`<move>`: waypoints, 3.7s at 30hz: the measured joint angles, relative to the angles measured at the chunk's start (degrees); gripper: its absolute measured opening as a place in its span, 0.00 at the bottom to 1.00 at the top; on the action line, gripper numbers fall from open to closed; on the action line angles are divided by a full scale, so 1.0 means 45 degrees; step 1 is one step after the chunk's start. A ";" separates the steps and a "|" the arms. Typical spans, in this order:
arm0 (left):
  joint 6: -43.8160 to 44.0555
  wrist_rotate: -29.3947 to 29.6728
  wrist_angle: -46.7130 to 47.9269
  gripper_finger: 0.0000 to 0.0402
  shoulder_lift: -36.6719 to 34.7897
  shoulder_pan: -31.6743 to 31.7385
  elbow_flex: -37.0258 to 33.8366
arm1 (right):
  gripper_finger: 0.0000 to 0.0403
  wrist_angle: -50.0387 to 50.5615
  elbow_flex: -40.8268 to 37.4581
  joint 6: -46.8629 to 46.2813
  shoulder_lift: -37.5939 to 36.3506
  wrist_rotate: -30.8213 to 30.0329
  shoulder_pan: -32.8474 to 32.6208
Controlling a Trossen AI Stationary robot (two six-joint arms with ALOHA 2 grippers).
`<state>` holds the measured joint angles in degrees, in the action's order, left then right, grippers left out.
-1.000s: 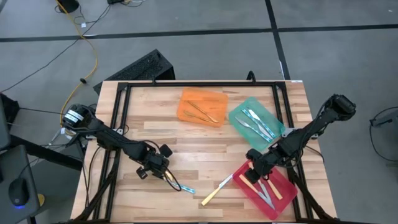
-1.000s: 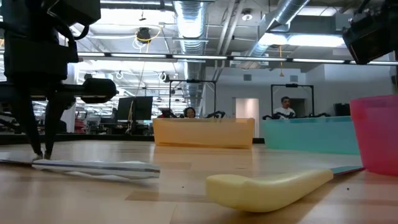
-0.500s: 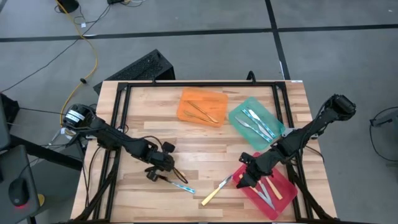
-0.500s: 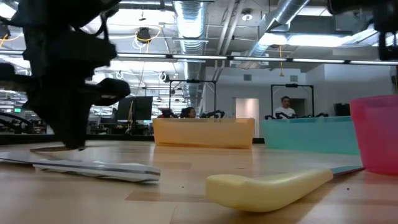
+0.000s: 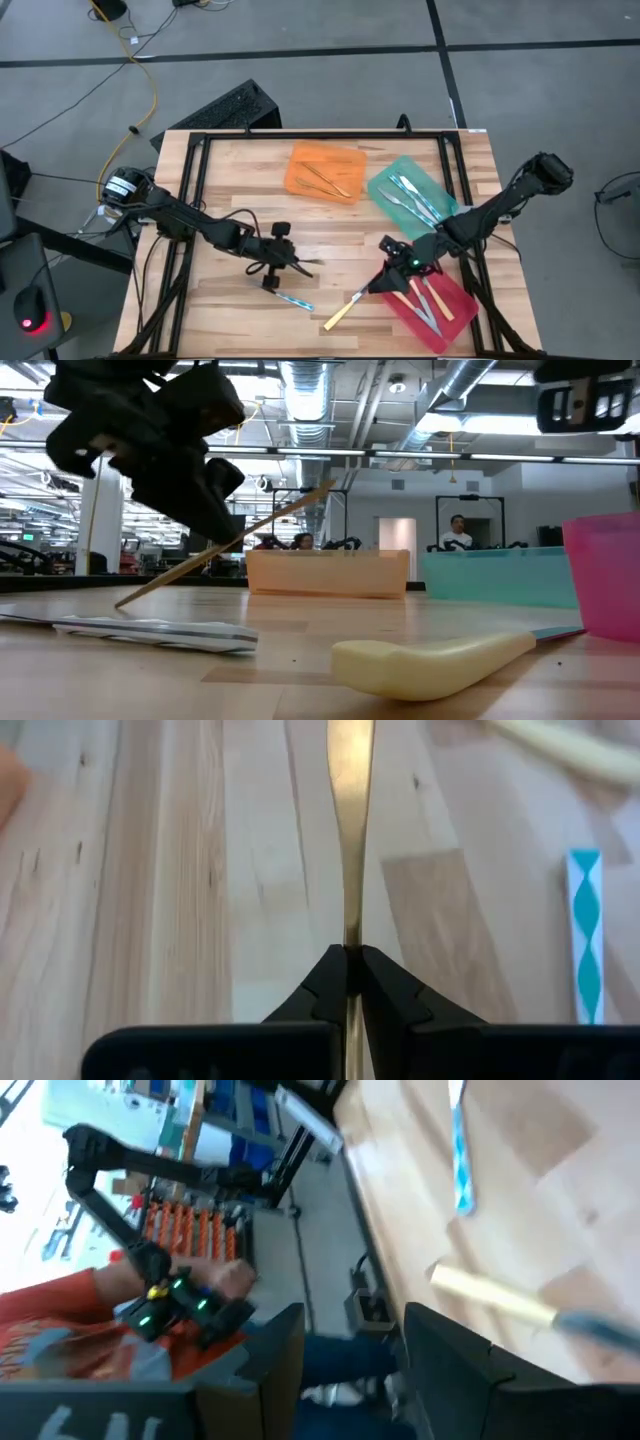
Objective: Sort silverware by color (type)
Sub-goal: Put the gold knife into the orange bin
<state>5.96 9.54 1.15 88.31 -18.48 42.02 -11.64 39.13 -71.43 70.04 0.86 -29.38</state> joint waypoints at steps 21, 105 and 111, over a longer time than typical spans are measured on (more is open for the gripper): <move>0.2759 0.1710 -0.5021 0.00 -0.0015 0.0704 0.0065 | 0.48 0.0831 0.0001 0.4339 0.0005 -0.4235 0.1648; 0.3568 -0.0817 -1.2866 0.00 -0.0024 0.3696 0.0841 | 0.64 -0.3503 0.0603 1.0207 0.0121 -0.4513 0.4428; 0.3041 -0.1019 -1.2095 0.00 -0.0024 0.3696 0.1352 | 0.64 -0.3531 0.0603 1.0176 0.0121 -0.4513 0.4353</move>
<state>19.65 4.96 -53.28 88.20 -1.85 48.11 -27.53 41.85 -25.63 70.59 -19.44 -9.79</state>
